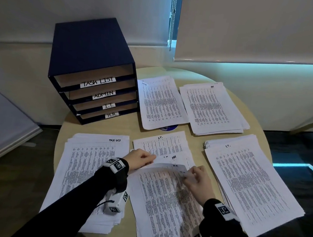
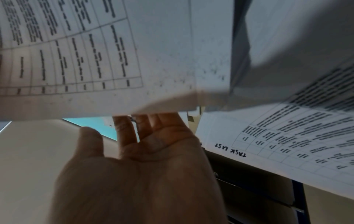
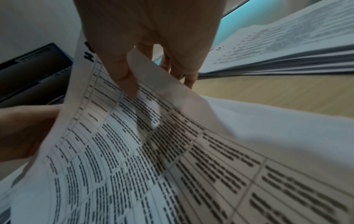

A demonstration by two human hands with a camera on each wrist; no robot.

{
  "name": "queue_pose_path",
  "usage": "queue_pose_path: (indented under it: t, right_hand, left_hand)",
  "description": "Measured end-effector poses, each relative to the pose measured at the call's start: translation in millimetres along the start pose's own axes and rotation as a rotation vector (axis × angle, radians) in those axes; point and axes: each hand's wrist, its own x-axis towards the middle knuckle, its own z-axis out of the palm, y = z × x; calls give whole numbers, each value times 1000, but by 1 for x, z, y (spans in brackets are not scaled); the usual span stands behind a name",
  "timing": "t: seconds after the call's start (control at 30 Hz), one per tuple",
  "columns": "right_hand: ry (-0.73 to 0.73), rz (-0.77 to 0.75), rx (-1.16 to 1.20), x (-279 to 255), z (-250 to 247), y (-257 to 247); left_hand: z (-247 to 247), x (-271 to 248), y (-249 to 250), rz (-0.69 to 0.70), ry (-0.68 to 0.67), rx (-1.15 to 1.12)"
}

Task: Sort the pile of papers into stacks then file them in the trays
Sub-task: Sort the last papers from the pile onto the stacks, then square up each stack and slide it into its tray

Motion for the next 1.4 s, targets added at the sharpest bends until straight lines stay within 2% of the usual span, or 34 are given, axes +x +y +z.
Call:
queue_pose_path:
  t: [0.17, 0.3, 0.37, 0.43, 0.53, 0.67, 0.8, 0.83, 0.87, 0.9, 0.97, 1.13, 1.2, 1.27, 1.4]
  right_hand:
    - [-58, 53, 113, -4, -7, 1]
    - [-98, 64, 119, -8, -12, -3]
    - [-60, 66, 98, -8, -11, 0]
    - [-15, 88, 86, -5, -10, 2]
    - [-28, 127, 79, 0, -9, -1]
    - [-10, 202, 129, 5, -11, -7]
    - [-123, 289, 31, 9, -18, -10]
    - [-108, 305, 99, 11, -22, -14]
    - [-76, 314, 203, 15, -27, -16]
    - [-38, 317, 320, 19, -33, -22]
    - [17, 273, 534, 25, -43, -38]
    - [34, 67, 804, 28, -57, -91]
    - [5, -5, 898, 27, -62, -105]
    - [-23, -58, 930, 25, -63, -112]
    - [-27, -43, 745, 30, -44, -102]
  left_hand:
    - [0, 1, 4, 6, -4, 53]
    - [2, 0, 9, 14, 9, 123]
    - [1, -1, 13, 28, 13, 127]
    - [-1, -4, 18, 50, 11, 115]
    - [0, -6, 21, 59, -1, 94]
    - [1, -20, 27, -36, 16, -54]
    - [-8, -35, 26, -108, -55, 282]
    - [-13, -35, 25, -122, -30, 277]
    - [-17, -35, 27, -130, 27, 177]
    - [-22, -36, 32, -131, 100, -28]
    - [-31, -42, 47, -66, 226, -431]
    - [-37, -46, 78, 144, 498, -868]
    - [-35, -51, 86, 179, 617, -877]
    - [-26, -52, 90, 220, 689, -794]
    - [7, -49, 83, 208, 707, -624]
